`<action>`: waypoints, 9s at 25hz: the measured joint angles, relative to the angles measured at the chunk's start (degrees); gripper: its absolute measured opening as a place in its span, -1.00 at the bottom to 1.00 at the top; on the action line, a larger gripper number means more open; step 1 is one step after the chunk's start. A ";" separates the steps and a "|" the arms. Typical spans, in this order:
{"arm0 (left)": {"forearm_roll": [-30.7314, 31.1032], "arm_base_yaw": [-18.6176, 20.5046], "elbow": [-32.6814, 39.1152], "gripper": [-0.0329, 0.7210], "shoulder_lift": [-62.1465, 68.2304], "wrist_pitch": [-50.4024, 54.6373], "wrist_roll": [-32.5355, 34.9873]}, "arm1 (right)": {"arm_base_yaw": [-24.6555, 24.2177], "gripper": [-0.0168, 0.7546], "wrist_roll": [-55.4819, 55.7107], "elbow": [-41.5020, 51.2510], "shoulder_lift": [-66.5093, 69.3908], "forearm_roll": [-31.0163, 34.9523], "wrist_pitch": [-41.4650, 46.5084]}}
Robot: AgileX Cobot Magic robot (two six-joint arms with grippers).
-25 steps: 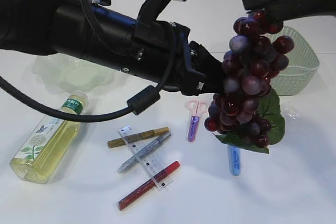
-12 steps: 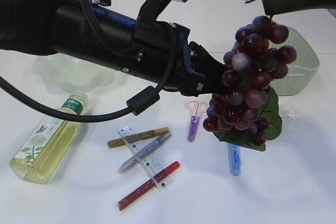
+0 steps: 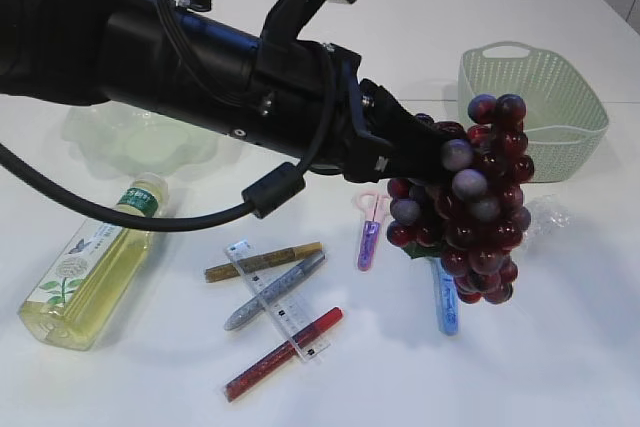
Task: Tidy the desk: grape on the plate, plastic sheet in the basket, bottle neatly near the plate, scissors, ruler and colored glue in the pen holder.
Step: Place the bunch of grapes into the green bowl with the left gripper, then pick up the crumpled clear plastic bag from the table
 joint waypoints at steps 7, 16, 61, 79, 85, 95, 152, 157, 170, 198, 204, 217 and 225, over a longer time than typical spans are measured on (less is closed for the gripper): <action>0.00 0.63 0.00 -0.80 0.00 -0.57 0.01 | 0.00 0.59 0.30 0.00 0.27 -0.36 0.00; 0.00 7.93 0.00 -0.80 0.00 -1.08 -1.28 | 0.00 0.59 0.30 0.00 0.27 -3.41 -0.74; 61.20 25.14 -14.76 -0.80 -0.03 -2.58 -63.09 | 0.00 0.57 17.16 0.00 3.27 -24.38 -0.05; 70.54 30.10 -22.42 -0.80 -0.03 -4.05 -72.12 | 0.00 0.56 17.41 0.00 3.27 -25.24 0.08; 71.28 30.87 -22.69 -0.80 1.16 -7.03 -72.24 | 0.00 0.56 17.41 0.00 3.40 -25.33 0.10; 72.26 30.87 -24.63 -0.80 9.54 -13.13 -72.26 | 0.00 0.56 17.41 0.00 3.40 -25.46 1.04; 71.76 31.10 -29.73 0.15 19.88 -12.56 -74.10 | 0.00 0.56 17.41 0.00 3.40 -25.46 2.66; 73.09 31.10 -29.73 0.15 15.90 -6.61 -74.10 | 0.00 0.56 17.41 0.00 3.40 -25.46 2.66; 74.17 31.10 -29.73 0.15 1.50 13.82 -74.38 | 0.00 0.56 19.23 0.00 3.40 -29.77 1.44; 75.31 31.10 -29.73 0.15 -10.79 26.05 -77.53 | 0.00 0.56 42.98 0.00 23.12 -43.74 -2.52; 75.26 31.10 -29.73 0.15 -10.79 26.05 -77.77 | 0.00 0.56 43.55 0.00 28.05 -45.92 -7.12; 75.03 31.10 -29.73 0.15 -10.79 26.15 -77.91 | 0.00 0.56 50.19 15.18 25.90 -53.09 -35.11; 74.85 31.10 -29.73 0.15 -10.79 26.15 -78.01 | 0.00 0.56 50.19 17.74 28.63 -54.19 -46.72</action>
